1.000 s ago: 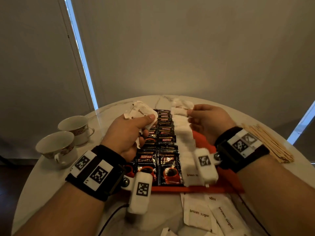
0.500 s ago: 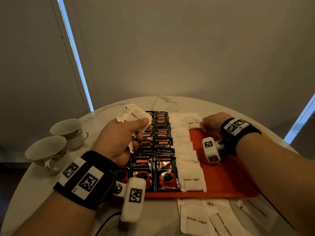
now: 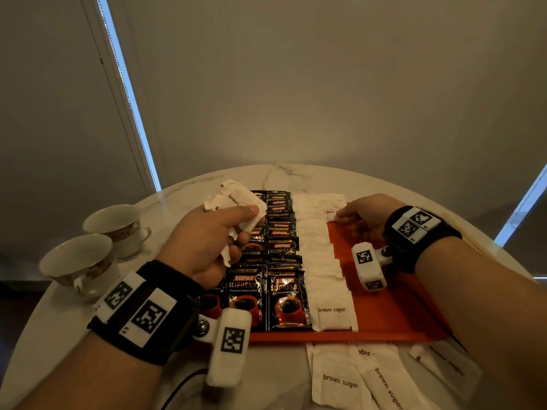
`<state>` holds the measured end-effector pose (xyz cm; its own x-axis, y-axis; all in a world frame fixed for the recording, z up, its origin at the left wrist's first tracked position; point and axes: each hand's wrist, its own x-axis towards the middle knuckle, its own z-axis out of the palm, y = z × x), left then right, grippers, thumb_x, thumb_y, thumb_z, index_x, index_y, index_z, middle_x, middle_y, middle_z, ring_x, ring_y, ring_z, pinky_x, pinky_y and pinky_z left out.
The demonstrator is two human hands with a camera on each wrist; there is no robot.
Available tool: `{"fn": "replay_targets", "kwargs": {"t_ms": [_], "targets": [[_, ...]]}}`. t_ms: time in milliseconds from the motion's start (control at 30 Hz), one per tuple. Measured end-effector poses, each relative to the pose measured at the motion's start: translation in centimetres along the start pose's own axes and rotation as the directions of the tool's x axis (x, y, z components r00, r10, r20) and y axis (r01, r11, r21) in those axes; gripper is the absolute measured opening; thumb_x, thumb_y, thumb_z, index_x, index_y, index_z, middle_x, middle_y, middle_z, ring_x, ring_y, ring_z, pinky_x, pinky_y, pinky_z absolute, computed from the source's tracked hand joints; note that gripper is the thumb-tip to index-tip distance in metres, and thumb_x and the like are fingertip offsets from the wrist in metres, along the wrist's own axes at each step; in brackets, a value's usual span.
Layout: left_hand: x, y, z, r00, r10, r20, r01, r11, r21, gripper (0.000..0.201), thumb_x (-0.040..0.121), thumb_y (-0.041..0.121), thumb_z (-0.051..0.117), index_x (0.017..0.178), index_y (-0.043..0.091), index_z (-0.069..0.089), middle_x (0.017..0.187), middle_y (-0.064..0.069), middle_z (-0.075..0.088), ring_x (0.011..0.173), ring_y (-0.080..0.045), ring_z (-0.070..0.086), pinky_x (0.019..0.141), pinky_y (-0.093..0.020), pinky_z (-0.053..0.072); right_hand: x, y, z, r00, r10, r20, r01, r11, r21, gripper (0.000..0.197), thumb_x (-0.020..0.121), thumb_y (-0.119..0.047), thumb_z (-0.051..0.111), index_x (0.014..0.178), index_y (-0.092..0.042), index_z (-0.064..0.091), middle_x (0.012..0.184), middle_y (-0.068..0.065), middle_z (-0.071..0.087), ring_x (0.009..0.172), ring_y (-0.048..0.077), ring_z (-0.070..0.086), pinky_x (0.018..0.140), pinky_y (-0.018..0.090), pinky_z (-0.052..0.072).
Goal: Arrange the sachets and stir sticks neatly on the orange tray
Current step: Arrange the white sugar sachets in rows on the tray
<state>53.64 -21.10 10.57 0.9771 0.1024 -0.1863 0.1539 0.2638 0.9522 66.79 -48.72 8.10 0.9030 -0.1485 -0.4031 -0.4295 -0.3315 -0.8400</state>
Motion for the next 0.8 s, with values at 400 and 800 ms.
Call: {"fn": "replay_targets", "kwargs": {"t_ms": [400,800], "targets": [[-1.4,-0.1,0.9,0.977,-0.098,0.191,0.083,0.993,0.087,0.017,0.097,0.009,0.060,0.112,0.002,0.064,0.079,-0.015,0.064,0.045,-0.012,0.050,0.032,-0.018,0.032,-10.0,-1.1,3.0,0.826,-0.423,0.372,0.355,0.904,0.240,0.028,0.079,-0.032,0.082,0.099,-0.012,0.077,0.086,0.003,0.067,0.060,0.010,0.051,0.056,0.026,0.037],[-1.6,0.1,1.2,1.000,0.012,0.006,-0.012,1.000,0.022,0.011,0.097,0.010,0.061,0.103,0.003,0.067,0.078,-0.014,0.070,0.045,-0.019,0.053,0.034,-0.020,0.033,-12.7,0.1,5.8,0.804,-0.531,0.267,0.341,0.780,0.524,0.017,0.083,-0.007,0.074,0.090,-0.005,0.059,0.082,0.014,0.072,0.069,0.022,0.066,0.065,0.032,0.059]]}}
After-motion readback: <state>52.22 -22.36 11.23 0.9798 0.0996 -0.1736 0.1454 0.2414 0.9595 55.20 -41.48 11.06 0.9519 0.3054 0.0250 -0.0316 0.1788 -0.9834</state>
